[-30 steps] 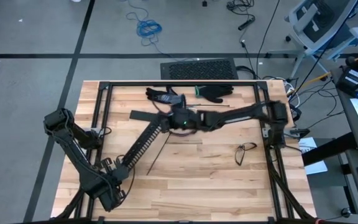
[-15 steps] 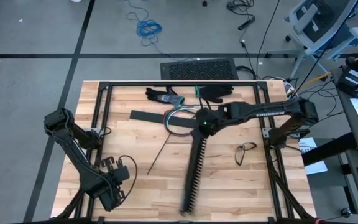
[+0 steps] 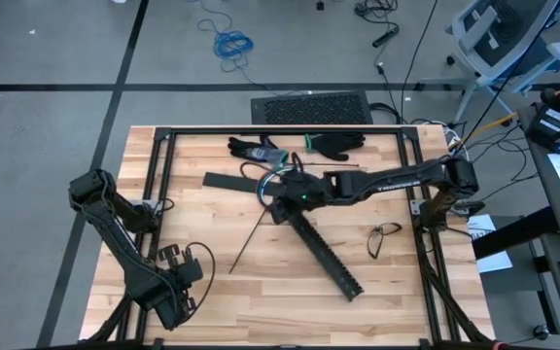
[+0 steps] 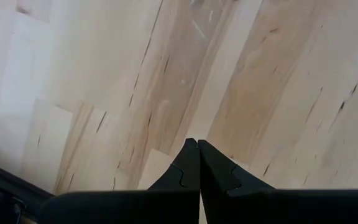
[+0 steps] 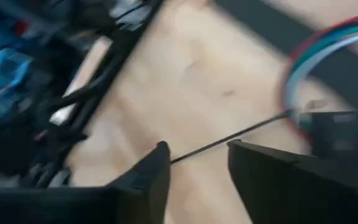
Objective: Ziptie cables
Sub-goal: Move the black cable duct to the center of the table
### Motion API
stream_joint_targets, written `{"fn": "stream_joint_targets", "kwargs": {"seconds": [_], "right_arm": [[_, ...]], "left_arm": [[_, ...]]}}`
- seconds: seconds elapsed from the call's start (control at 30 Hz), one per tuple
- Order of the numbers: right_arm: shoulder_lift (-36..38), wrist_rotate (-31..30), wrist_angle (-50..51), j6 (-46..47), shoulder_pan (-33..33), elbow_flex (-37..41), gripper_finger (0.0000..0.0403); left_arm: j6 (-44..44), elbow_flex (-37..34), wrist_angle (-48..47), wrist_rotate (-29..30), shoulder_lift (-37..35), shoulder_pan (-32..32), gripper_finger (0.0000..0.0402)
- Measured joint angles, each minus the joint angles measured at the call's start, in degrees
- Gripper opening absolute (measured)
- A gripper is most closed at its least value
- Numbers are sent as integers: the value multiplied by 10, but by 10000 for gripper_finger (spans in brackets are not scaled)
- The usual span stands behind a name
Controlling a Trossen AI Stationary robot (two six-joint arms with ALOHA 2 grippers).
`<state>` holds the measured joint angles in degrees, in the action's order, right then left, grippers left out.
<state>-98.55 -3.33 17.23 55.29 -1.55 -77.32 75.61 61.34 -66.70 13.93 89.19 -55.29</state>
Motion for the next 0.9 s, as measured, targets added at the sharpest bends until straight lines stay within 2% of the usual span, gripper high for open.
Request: {"fn": "stream_joint_targets", "kwargs": {"seconds": [0.1, 0.17, 0.23, 0.37, 0.43, 0.5, 0.63, 0.7, 0.8, 0.9], "right_arm": [[-7, 35, -21, -41, -14, 0, 187], [3, 17, 8, -62, -24, 0, 197], [20, 3, 97, -77, -30, 0, 201], [33, -29, 356, -93, -48, 0, 203], [34, -47, 427, -74, -69, 1, 203], [35, -52, 446, -45, -93, 0, 203], [34, -60, 381, 49, -145, 0, 203], [33, -88, 373, 102, -167, 0, 203], [28, -139, 414, 187, -184, 0, 203], [12, -147, 443, 227, -186, 0, 203]], "left_arm": [[0, 0, 0, 0, 0, 0, 0], [0, 0, 0, 0, 0, 0, 0], [-10, 0, 0, 0, 0, 0, 0], [-30, 0, 2, 1, 0, 2, 0], [-30, 0, 2, 4, 0, 4, 0], [-30, 0, 2, 5, 0, 7, 0], [-29, 0, 3, 5, 0, 11, 0], [-29, 0, 3, 5, 0, 13, 0], [-29, 0, 3, 5, 0, 13, 0], [-29, 0, 3, 5, 0, 13, 0]]}}
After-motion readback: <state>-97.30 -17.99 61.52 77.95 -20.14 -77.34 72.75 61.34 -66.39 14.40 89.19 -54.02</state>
